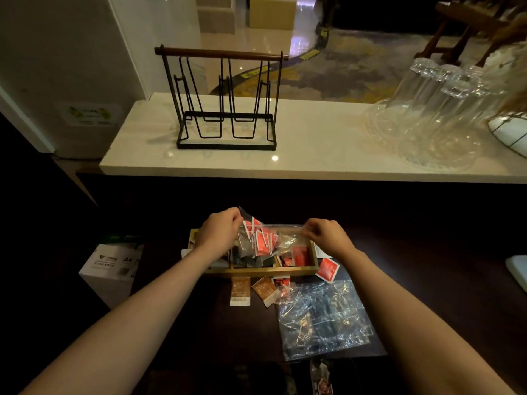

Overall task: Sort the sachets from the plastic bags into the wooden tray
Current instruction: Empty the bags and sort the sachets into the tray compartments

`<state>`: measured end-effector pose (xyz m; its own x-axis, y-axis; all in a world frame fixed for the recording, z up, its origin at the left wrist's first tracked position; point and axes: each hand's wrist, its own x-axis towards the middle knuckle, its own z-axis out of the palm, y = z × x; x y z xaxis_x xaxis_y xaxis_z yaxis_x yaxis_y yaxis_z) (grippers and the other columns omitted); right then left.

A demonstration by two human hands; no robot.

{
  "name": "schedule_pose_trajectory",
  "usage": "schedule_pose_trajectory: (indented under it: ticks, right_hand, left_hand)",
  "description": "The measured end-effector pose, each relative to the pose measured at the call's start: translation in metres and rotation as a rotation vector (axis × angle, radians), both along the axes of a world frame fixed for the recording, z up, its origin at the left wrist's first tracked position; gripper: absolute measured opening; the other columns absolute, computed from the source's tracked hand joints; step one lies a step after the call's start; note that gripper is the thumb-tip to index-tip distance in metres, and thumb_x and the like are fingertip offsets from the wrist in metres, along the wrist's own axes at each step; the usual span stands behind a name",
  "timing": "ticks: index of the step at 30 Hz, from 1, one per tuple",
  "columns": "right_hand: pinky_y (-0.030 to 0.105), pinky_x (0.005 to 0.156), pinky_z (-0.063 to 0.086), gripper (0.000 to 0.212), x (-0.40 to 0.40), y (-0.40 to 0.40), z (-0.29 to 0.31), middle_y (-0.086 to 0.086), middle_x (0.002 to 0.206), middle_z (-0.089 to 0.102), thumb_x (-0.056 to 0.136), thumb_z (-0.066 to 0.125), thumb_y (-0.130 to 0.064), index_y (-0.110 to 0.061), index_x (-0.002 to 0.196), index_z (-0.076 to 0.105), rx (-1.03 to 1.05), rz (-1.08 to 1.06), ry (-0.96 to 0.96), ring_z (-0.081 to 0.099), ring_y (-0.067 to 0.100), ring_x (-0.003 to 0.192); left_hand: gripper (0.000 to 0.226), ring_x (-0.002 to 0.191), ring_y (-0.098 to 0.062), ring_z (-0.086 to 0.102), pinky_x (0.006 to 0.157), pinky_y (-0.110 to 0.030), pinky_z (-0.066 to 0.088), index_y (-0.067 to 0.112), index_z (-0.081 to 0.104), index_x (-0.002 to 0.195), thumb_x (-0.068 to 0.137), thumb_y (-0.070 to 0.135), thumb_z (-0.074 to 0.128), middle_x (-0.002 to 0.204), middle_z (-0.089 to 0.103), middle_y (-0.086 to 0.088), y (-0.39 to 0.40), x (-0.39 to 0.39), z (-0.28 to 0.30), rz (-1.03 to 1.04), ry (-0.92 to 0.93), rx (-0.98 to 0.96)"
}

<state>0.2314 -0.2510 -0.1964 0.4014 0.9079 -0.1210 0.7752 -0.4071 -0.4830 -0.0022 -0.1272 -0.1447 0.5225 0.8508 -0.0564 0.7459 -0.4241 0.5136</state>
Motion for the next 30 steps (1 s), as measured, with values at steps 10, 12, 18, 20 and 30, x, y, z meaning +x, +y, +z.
schedule_pose_trajectory:
  ticks: [10, 12, 18, 20, 30]
  right_hand:
    - [0.034, 0.064, 0.046, 0.014, 0.003, -0.008, -0.01, 0.003, 0.087, 0.069, 0.085, 0.065, -0.028, -0.016, 0.092, 0.067, -0.025, -0.023, -0.046, 0.063, 0.022, 0.081]
    - [0.033, 0.062, 0.044, 0.014, 0.004, -0.009, -0.012, 0.003, 0.085, 0.069, 0.084, 0.066, -0.029, -0.017, 0.09, 0.067, -0.026, -0.018, -0.047, 0.063, 0.023, 0.08]
    - [0.03, 0.062, 0.044, 0.013, 0.0, -0.008, -0.013, 0.002, 0.09, 0.071, 0.083, 0.067, -0.028, -0.018, 0.09, 0.068, -0.01, 0.012, -0.113, 0.064, 0.022, 0.085]
    - [0.032, 0.064, 0.047, 0.012, 0.0, -0.009, -0.015, 0.001, 0.088, 0.072, 0.081, 0.07, -0.028, -0.019, 0.088, 0.069, 0.003, -0.015, -0.099, 0.065, 0.022, 0.084]
    - [0.007, 0.07, 0.044, 0.013, -0.012, -0.016, -0.021, -0.004, 0.084, 0.069, 0.075, 0.074, -0.008, -0.018, 0.081, 0.07, 0.192, -0.216, 0.307, 0.063, 0.011, 0.078]
  left_hand:
    - [0.019, 0.064, -0.016, 0.06, 0.062, -0.039, 0.056, 0.022, 0.053, 0.08, 0.097, 0.028, 0.044, 0.071, 0.062, 0.0, -0.005, 0.017, 0.007, -0.031, -0.013, 0.039]
    - [0.021, 0.062, -0.015, 0.06, 0.062, -0.04, 0.057, 0.024, 0.052, 0.078, 0.097, 0.028, 0.045, 0.068, 0.061, 0.001, -0.006, 0.019, 0.009, -0.029, -0.034, 0.041]
    - [0.022, 0.058, -0.014, 0.06, 0.063, -0.04, 0.057, 0.022, 0.055, 0.077, 0.096, 0.03, 0.046, 0.061, 0.057, 0.005, -0.004, 0.022, 0.013, -0.035, -0.042, 0.01]
    - [0.022, 0.059, -0.014, 0.06, 0.063, -0.041, 0.057, 0.02, 0.06, 0.08, 0.095, 0.03, 0.048, 0.062, 0.058, 0.004, -0.003, 0.022, 0.015, -0.032, -0.049, -0.001]
    - [0.023, 0.06, -0.016, 0.06, 0.061, -0.038, 0.057, 0.019, 0.062, 0.08, 0.094, 0.033, 0.05, 0.063, 0.058, 0.004, -0.011, 0.033, 0.023, -0.056, -0.077, -0.042]
